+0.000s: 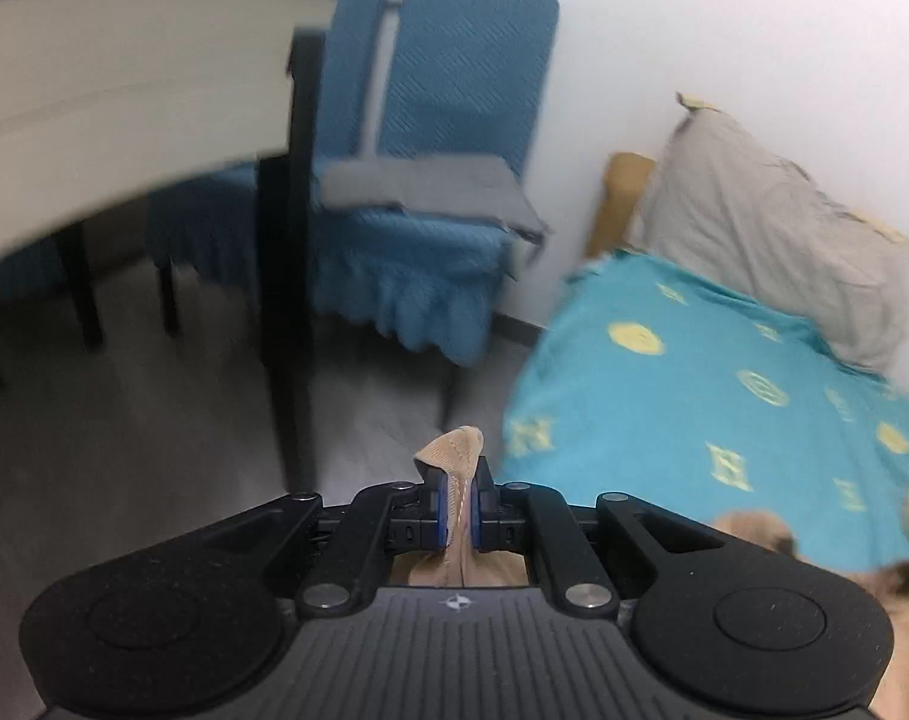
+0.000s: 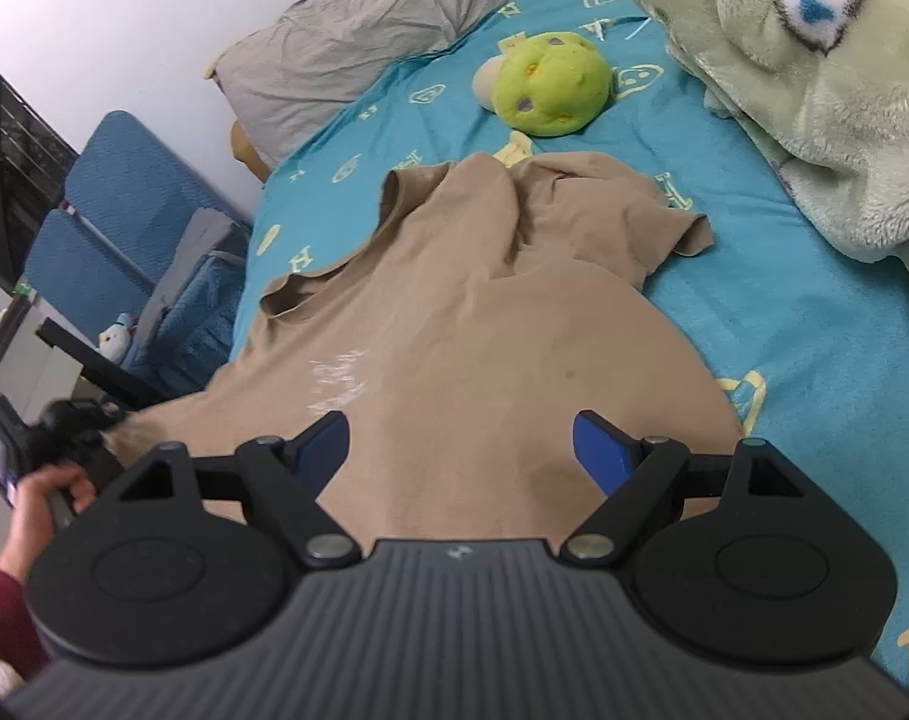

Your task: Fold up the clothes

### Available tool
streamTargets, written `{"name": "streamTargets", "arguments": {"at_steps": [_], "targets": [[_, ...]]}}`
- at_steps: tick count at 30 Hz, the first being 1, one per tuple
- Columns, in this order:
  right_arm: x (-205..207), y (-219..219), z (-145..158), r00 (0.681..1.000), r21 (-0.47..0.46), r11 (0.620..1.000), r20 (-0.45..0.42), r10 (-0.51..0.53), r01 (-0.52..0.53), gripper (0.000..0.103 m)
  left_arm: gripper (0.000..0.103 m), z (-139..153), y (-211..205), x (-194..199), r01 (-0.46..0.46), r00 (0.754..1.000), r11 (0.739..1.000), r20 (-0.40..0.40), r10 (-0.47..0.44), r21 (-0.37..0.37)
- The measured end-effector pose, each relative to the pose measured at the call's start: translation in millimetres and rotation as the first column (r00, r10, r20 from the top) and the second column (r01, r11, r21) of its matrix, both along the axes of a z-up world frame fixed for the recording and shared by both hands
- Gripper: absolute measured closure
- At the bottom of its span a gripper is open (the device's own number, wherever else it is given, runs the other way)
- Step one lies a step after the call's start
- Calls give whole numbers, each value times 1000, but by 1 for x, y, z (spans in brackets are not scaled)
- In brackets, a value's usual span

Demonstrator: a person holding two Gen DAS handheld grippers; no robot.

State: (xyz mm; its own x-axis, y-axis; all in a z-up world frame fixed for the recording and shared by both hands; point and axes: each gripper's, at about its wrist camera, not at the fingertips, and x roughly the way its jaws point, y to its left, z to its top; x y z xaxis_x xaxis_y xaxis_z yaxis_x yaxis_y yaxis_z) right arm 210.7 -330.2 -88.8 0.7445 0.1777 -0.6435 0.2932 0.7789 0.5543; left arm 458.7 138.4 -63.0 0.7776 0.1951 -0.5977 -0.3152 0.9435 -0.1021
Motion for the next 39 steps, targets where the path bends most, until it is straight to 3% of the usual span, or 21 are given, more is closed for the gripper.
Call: {"name": "streamTargets", "arguments": {"at_steps": [1,3,5,10,14,16,19,26,31,35,39], "targets": [[1,0,-1,1000,-3,1000,-3,-1,1,19,92,-1,-1,7,-16,1000,1000,-9,16,24],[5,-1,-3,1000,-12,1000,-9,-3,3,19,80,-9,2,11,-22,1000,1000,-22,22,5],[8,-1,-4,1000,-14,1000,-14,-5,5,19,76,-21,10,7,-38,998,999,-43,37,-23],[12,1,-5,1000,-29,1000,-15,-5,5,20,44,-38,21,-28,3,996,996,-88,-11,-84],[9,6,-1,1000,-60,998,-4,7,-7,19,30,-32,17,-86,69,993,991,-91,-80,-116],[6,9,3,1000,-87,996,5,15,-14,20,16,-24,5,-118,127,988,986,-78,-135,-108],[-3,14,8,999,-131,991,21,28,-25,20,8,-12,-15,-169,188,980,978,-54,-194,-91],[-22,15,18,996,-137,990,84,37,-25,20,4,4,-74,-263,277,960,958,-8,-278,-72],[-26,19,17,993,-196,981,117,34,-10,19,2,-11,-110,-313,317,948,945,14,-317,-83],[-25,23,17,991,-234,972,128,42,-10,20,2,-30,-125,-331,343,937,936,-46,-347,-78],[-25,21,15,988,-205,979,144,45,-15,20,2,-41,-136,-333,352,932,935,-80,-354,-37]]}}
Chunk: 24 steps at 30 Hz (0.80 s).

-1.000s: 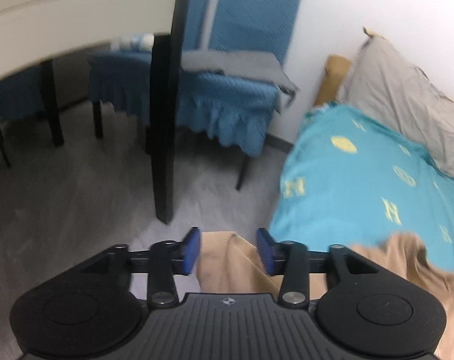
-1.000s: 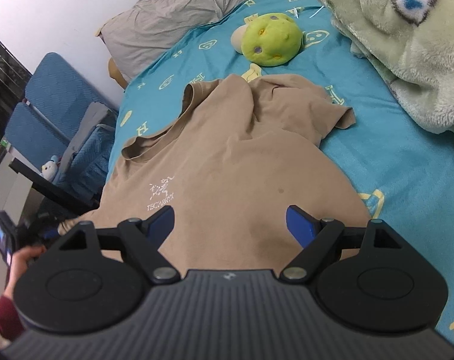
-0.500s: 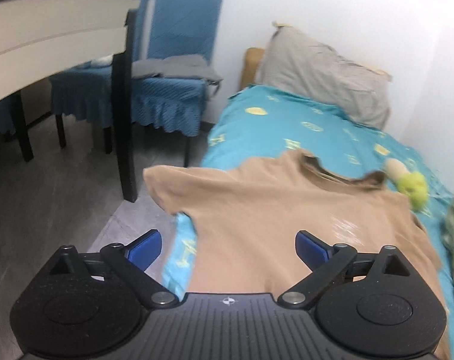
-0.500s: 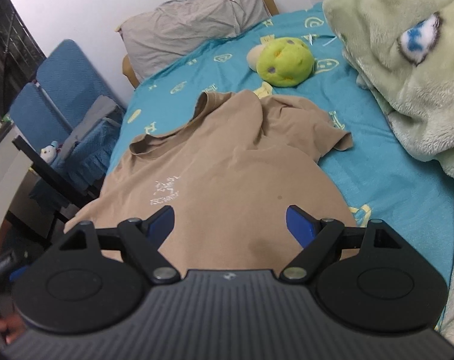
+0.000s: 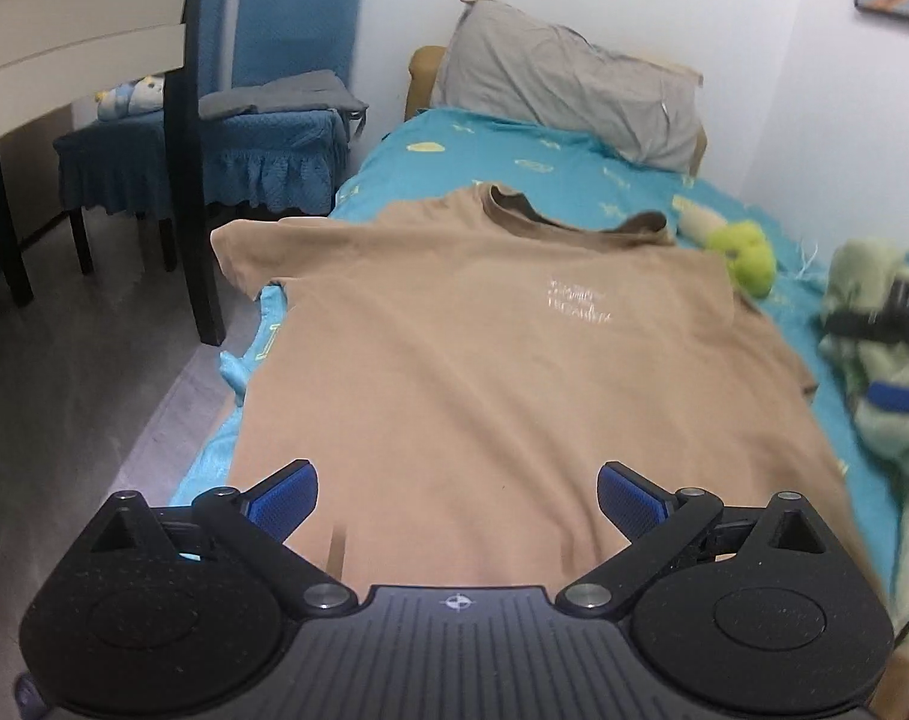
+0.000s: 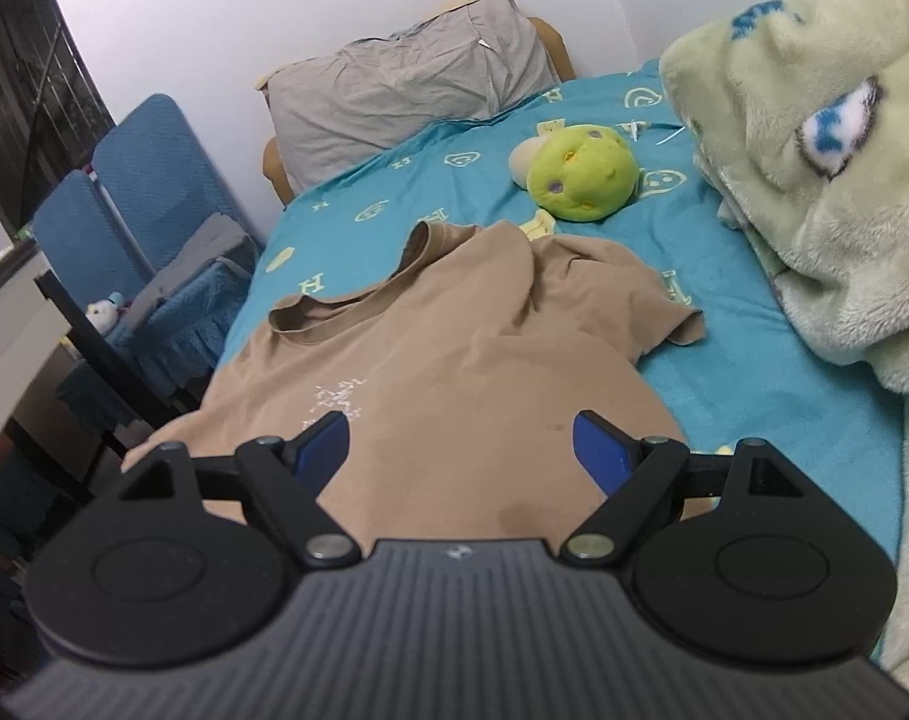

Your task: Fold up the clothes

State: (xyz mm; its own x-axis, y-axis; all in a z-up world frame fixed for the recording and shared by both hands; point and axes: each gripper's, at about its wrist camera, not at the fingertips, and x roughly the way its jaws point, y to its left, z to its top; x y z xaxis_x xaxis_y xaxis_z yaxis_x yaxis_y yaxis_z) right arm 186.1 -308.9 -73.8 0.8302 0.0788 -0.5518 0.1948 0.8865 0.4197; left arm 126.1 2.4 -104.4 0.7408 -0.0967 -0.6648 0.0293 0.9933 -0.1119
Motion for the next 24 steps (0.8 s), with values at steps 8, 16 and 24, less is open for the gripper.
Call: {"name": "streamTargets", "arguments": {"at_steps": [8,16,24], "targets": [[12,-25,-13,998,180,982,23,-52,47,21,2,-6,8,5,-38,999,999,2,38,-15],[61,-117,-70,968,470,847,-117,-222,251,20,2,-4,25,13,-115,993,988,15,117,-99],[113,-145,-118,950,523,793,-147,-277,312,20,2,-15,37,39,-184,983,970,-11,185,-158]]}}
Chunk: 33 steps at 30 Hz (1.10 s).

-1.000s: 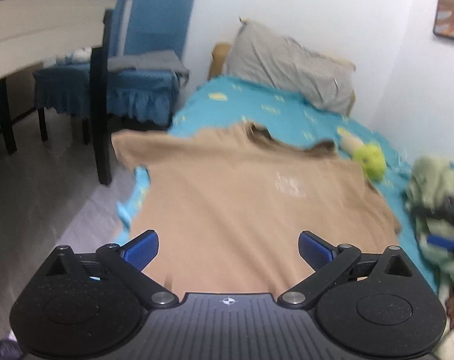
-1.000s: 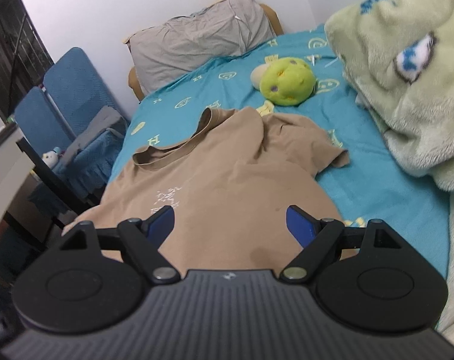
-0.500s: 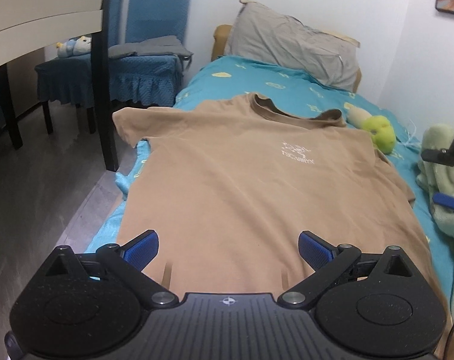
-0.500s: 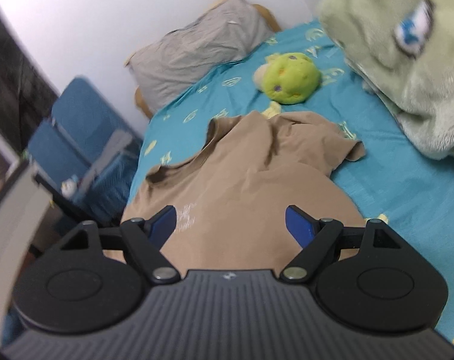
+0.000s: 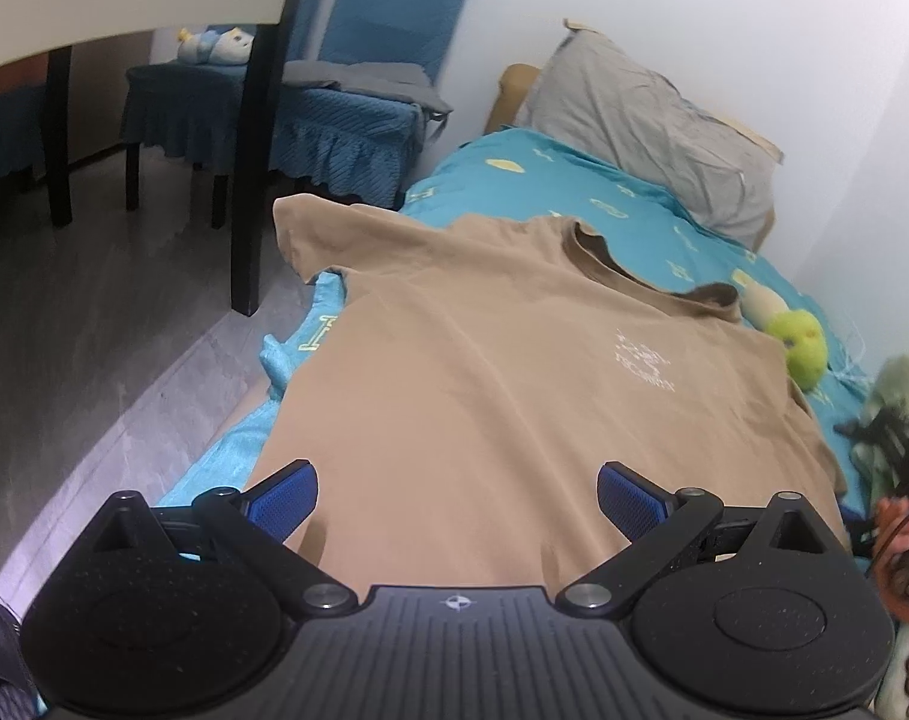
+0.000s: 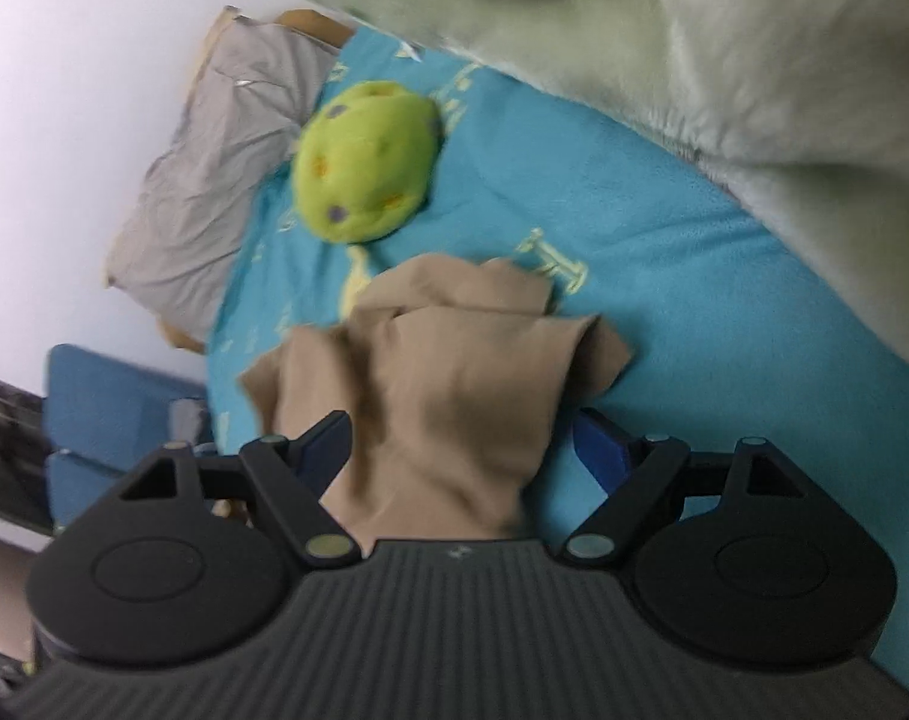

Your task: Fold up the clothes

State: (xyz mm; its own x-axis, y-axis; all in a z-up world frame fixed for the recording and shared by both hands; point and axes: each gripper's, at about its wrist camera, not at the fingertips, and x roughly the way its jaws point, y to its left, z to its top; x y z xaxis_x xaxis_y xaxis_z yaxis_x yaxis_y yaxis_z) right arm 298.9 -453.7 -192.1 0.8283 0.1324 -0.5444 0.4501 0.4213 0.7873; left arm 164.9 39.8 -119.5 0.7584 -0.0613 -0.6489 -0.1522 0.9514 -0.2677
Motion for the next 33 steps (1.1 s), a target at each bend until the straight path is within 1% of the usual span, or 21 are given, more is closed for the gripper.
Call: {"name": "streamTargets", "arguments": {"at_steps": [2,3,4,5,6,7,9,12,14,15,16,17,18,19,20,21,22,24,27,29,33], "targets": [[10,-4,-5,999,-18,1000,38,-14,14,20,2,-3,2,8,-8,1000,1000,0,8,-14],[15,-5,-7,999,-22,1000,50,-18,19,27,2,-5,1,12,-6,1000,1000,0,6,-18],[20,-6,-9,998,-26,999,57,-18,19,45,2,-7,0,15,-3,1000,1000,1,4,-18],[24,-7,-9,998,-31,999,57,-10,12,58,2,-9,-1,19,-1,1000,1000,2,1,-18],[28,-7,-10,998,-38,999,55,3,-1,81,2,-11,-2,21,3,1000,1000,0,-3,-13],[29,-7,-7,998,-60,998,63,8,-4,83,2,-13,-4,23,11,1000,1000,1,-11,-7],[22,-6,5,994,-143,989,107,-12,27,87,2,-14,-7,25,21,1000,1000,6,-21,6],[6,-9,29,982,-243,962,169,-83,123,87,2,-14,-9,24,33,999,999,19,-34,17],[2,-10,34,986,-292,947,138,-96,133,87,2,-12,-10,22,48,998,999,31,-48,17],[-1,-10,33,988,-300,945,118,-99,130,86,2,-11,-11,21,50,998,998,36,-51,27],[-4,-13,30,989,-270,954,105,-104,129,84,2,-10,-12,19,52,998,998,42,-54,37],[-7,-17,25,989,-217,967,100,-112,132,82,2,-8,-12,18,56,997,997,50,-58,45],[-10,-20,21,989,-169,977,95,-114,129,75,2,-7,-13,15,58,996,997,58,-61,52],[-12,-21,19,990,-144,983,92,-102,115,60,2,-5,-14,13,59,996,997,64,-62,58],[-14,-20,20,992,-146,985,98,-81,95,49,2,-4,-14,11,60,996,996,68,-64,62],[-16,-18,23,992,-153,986,116,-55,73,21,2,-3,-13,9,63,995,996,69,-67,62],[-18,-17,25,990,-153,986,137,-37,58,9,2,-2,-13,8,65,995,996,68,-69,59],[-21,-15,25,987,-144,989,160,-17,40,9,2,0,-12,5,68,995,996,70,-72,50],[-17,-14,16,994,-109,994,108,-10,22,9,2,2,-12,2,74,994,996,72,-78,53],[-12,-10,10,998,-145,989,69,5,5,9,2,2,-13,2,77,994,996,70,-81,55],[1,-6,-7,997,-124,992,70,27,-18,8,2,0,-12,5,76,995,996,63,-79,42]]}}
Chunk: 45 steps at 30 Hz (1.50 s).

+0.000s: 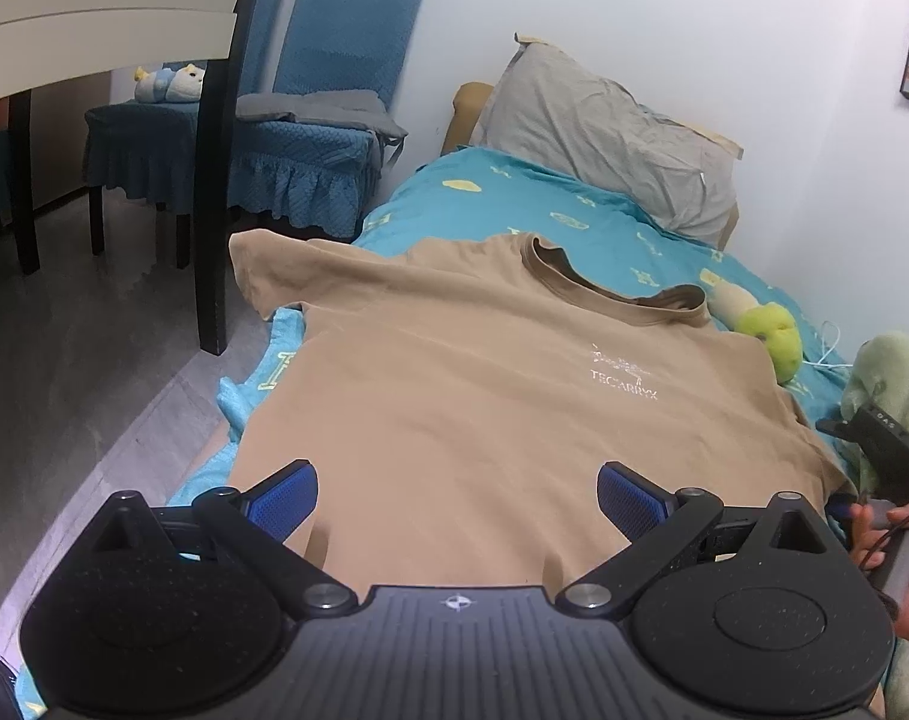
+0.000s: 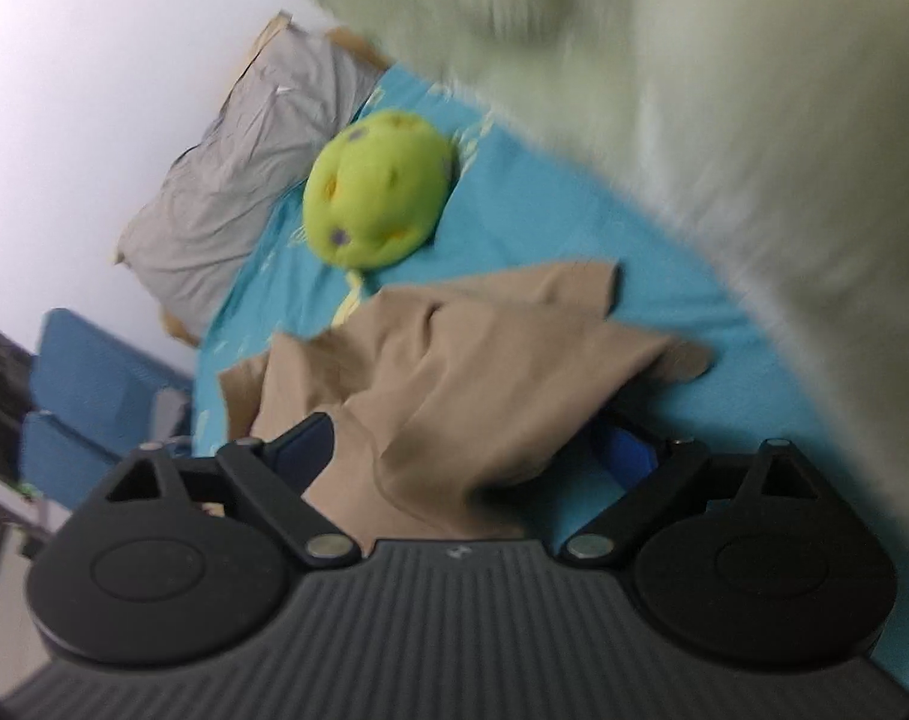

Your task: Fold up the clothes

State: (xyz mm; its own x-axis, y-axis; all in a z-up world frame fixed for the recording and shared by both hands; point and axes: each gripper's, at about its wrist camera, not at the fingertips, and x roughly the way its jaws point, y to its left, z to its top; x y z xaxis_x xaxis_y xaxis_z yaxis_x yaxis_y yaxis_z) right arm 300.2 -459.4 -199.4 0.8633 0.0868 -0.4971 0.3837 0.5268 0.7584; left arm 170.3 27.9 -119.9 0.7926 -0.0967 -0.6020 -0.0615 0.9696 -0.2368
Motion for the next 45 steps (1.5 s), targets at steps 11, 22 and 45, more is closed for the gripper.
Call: {"name": "streamTargets", "arguments": {"at_steps": [11,22,45], "targets": [[31,-9,-11,995,16,998,85,-59,58,12,2,-7,0,13,12,1000,999,-20,-13,-35],[41,55,78,991,-518,848,116,-63,115,85,2,14,6,14,-6,999,1000,43,5,14],[83,283,85,846,-661,605,-88,525,-444,0,2,11,48,24,-81,997,993,-13,82,90]]}}
